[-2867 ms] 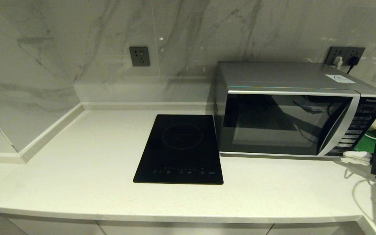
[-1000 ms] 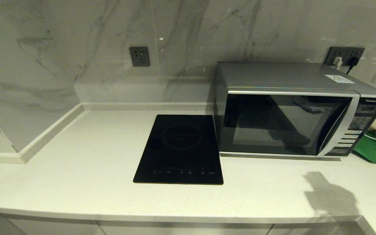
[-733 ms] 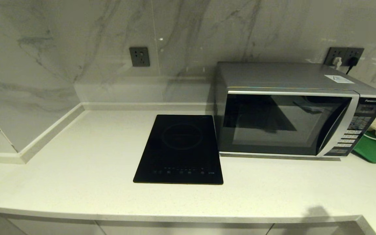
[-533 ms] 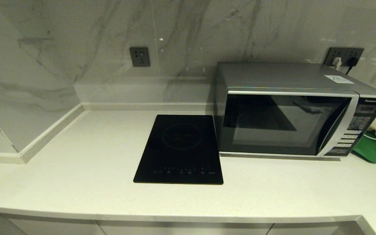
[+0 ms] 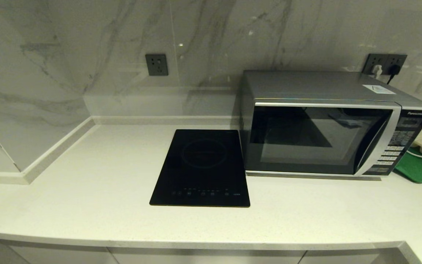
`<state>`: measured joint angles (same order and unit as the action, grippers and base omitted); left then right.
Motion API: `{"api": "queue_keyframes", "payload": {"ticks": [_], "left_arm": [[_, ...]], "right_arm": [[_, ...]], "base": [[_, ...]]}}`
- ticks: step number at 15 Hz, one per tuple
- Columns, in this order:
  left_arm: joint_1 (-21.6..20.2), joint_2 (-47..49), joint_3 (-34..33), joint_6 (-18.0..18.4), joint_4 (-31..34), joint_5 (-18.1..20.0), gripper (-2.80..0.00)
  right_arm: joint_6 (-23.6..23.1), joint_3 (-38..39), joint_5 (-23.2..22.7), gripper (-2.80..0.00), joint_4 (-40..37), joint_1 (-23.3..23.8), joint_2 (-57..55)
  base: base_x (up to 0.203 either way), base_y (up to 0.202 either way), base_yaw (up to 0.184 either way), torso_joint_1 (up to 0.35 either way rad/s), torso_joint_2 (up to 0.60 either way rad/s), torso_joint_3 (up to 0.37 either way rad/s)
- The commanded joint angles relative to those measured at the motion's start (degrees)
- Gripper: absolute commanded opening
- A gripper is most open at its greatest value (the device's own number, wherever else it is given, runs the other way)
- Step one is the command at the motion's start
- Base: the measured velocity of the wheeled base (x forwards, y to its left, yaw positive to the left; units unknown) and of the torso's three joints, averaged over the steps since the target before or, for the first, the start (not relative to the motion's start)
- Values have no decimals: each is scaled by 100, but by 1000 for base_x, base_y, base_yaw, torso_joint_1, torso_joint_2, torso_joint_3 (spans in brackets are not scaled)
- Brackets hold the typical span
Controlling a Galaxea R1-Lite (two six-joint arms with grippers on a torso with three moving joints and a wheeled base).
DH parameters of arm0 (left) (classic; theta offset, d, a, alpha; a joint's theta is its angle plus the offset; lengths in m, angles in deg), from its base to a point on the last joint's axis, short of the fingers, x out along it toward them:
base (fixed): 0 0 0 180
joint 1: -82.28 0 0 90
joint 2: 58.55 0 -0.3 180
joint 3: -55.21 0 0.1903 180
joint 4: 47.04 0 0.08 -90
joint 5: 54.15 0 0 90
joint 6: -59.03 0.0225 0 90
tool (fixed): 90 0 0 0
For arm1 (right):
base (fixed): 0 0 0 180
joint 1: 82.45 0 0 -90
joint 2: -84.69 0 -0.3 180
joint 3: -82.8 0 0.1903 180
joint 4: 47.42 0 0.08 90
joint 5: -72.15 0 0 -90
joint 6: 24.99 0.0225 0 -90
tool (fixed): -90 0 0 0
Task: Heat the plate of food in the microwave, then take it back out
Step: Open the microwave oven
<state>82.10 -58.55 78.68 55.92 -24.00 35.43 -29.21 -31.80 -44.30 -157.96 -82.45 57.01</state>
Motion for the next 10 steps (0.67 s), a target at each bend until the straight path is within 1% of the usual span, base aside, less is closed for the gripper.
{"api": "queue_keyframes", "payload": {"ticks": [1,3,5,6,8,10], "left_arm": [[1,0,-1,-6,-2,-2,-280],[1,0,-1,-6,-2,-2,-280],[1,0,-1,-6,-2,-2,-280],[1,0,-1,-6,-2,-2,-280],[1,0,-1,-6,-2,-2,-280],[1,0,-1,-6,-2,-2,-280]], "right_arm": [[150,348,76,-280,-47,-83,953],[190,860,375,-280,-48,-79,1516],[307,1660,782,-280,-32,-50,1838],[426,2124,1026,-280,244,-45,1946],[604,3257,1689,-280,1489,-39,2188],[673,4320,2139,-280,2530,-37,2512]], "base": [[0,0,0,0,0,0],[0,0,0,0,0,0],[0,0,0,0,0,0],[0,0,0,0,0,0],[0,0,0,0,0,0],[0,0,0,0,0,0]]}}
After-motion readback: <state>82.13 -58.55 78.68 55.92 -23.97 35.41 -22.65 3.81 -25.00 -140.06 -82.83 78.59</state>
